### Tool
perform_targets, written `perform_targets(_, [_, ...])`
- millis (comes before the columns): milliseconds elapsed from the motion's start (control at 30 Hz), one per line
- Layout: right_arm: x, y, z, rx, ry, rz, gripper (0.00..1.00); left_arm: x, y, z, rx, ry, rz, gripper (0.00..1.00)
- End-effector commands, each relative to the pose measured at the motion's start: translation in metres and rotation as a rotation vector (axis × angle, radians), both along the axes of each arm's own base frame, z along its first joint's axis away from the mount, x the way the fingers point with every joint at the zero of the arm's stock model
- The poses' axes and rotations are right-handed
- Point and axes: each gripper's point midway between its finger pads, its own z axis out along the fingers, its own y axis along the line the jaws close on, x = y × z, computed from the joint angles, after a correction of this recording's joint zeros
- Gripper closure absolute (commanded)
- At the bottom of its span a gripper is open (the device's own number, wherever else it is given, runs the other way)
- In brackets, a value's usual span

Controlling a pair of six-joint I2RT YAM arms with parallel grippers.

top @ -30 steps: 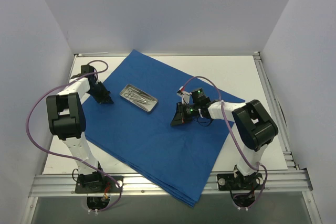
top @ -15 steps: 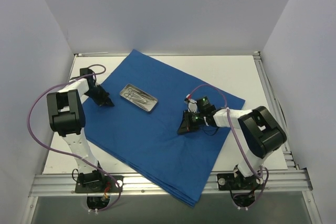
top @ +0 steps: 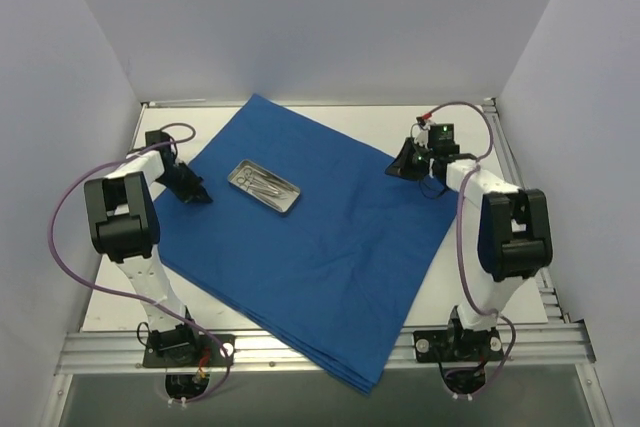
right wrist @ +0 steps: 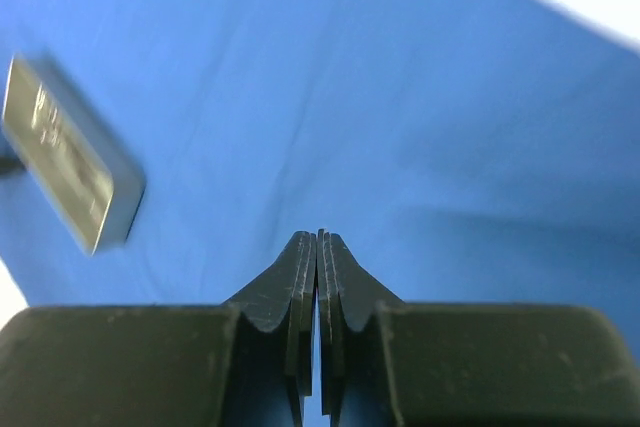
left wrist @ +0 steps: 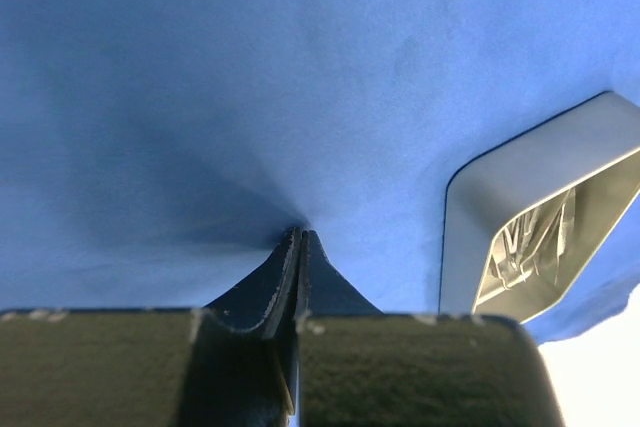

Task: Open and lay out the surgical kit
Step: Smooth out the surgical kit at the center of the board.

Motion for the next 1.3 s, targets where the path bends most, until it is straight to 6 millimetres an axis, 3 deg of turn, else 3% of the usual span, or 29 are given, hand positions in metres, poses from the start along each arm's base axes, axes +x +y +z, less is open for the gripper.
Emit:
perform_targets(0, [0.005, -0.008, -0.027, -0.032, 0.087, 0.010, 1.00, 0.011, 0.019, 0.022, 0.084, -0.078, -0.003, 0.98])
perform_targets(200, [0.006, -0.014, -0.081, -0.043, 0.185, -0.029, 1.00, 0.007, 0.014, -0.006, 0.008, 0.000, 0.021, 0.98])
perform_targets(467, [0.001, -0.026, -0.129, -0.102, 0.271, -0.091, 1.00, -0.025, 0.028, -0.028, -0.006, 0.111, 0.115, 0.98])
perform_targets(633, [0.009, -0.035, -0.136, -0.122, 0.288, -0.113, 1.00, -0.047, 0.043, -0.038, 0.030, 0.205, 0.181, 0.98])
perform_targets(767, [0.033, -0.040, -0.136, -0.138, 0.276, -0.114, 1.00, -0.066, 0.061, -0.046, 0.043, 0.237, 0.258, 0.98])
perform_targets(900, [0.056, -0.038, -0.136, -0.145, 0.270, -0.099, 1.00, -0.084, 0.067, -0.051, 0.009, 0.277, 0.315, 0.98])
perform_targets(933, [0.053, -0.038, -0.138, -0.149, 0.294, -0.099, 1.00, -0.091, 0.067, -0.054, 0.007, 0.293, 0.324, 0.98])
perform_targets(1267, [0.067, -0.017, -0.165, -0.178, 0.323, -0.060, 1.00, -0.103, 0.071, -0.054, 0.006, 0.293, 0.370, 0.98])
